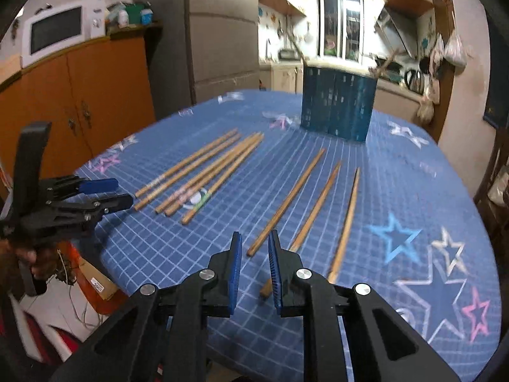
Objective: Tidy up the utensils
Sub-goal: 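Move the right tool back to the remaining chopsticks, then close the right gripper on another wooden chopstick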
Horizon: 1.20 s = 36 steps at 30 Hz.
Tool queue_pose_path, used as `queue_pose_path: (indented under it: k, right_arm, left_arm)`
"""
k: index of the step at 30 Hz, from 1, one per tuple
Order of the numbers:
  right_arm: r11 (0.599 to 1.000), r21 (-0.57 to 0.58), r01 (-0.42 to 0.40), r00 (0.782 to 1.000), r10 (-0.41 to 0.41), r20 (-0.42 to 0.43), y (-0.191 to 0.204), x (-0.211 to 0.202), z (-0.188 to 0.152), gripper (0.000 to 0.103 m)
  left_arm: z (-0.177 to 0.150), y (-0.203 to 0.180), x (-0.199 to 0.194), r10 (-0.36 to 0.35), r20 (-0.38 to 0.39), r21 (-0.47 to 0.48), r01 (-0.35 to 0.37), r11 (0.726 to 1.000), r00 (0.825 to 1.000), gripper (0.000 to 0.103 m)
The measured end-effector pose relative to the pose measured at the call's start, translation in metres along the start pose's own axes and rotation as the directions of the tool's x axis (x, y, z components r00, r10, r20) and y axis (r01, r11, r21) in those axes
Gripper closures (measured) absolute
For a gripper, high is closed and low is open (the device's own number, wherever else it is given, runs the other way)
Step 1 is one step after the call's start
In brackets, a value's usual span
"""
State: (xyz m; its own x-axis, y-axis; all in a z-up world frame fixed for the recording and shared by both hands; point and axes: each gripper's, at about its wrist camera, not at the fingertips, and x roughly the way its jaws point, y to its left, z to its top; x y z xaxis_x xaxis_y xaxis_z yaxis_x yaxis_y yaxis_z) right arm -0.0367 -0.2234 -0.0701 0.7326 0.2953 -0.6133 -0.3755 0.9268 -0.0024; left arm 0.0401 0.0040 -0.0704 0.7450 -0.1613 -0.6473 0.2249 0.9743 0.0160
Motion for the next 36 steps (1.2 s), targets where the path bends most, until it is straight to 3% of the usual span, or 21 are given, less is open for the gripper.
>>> queue_pose_path:
  k: [8, 14, 22, 27, 29, 31, 36]
  right_arm:
    - [0.998, 0.02, 0.064, 0.996, -0.062, -0.067, 0.009, 0.025, -0.01, 0.084]
    - [0.993, 0.068, 0.096, 0.995, -0.093, -0.044, 0.006, 0.031, -0.008, 0.083]
    - [0.987, 0.068, 0.145, 0.989, -0.145, -0.003, 0.011, 0.035, -0.009, 0.083]
    - [0.987, 0.098, 0.129, 0.991, -0.13, 0.011, 0.007, 0.034, -0.01, 0.083]
    - [0.987, 0.106, 0.124, 0.992, -0.125, 0.009, 0.005, 0.033, -0.011, 0.093]
    - [0.987, 0.114, 0.115, 0.993, -0.117, 0.01, 0.002, 0.031, -0.012, 0.093]
    - [0.988, 0.124, 0.09, 0.996, -0.091, 0.007, 0.0, 0.026, -0.013, 0.096]
  left_arm:
    - [-0.001, 0.015, 0.013, 0.011, -0.006, -0.006, -0.011, 1.0, 1.0, 0.049]
    - [0.0, 0.007, 0.02, 0.007, 0.006, 0.003, -0.007, 1.0, 1.0, 0.05]
    - [-0.003, -0.012, 0.022, -0.005, 0.069, 0.037, 0.002, 0.999, 0.998, 0.078]
    - [-0.005, -0.013, 0.025, -0.032, 0.117, 0.036, 0.028, 0.999, 0.993, 0.084]
    - [-0.006, -0.012, 0.025, -0.038, 0.121, 0.028, 0.035, 0.999, 0.992, 0.085]
    - [-0.006, -0.01, 0.024, -0.044, 0.126, 0.013, 0.043, 0.999, 0.991, 0.094]
    - [-0.012, -0.005, 0.017, -0.055, 0.117, -0.013, 0.057, 0.998, 0.992, 0.098]
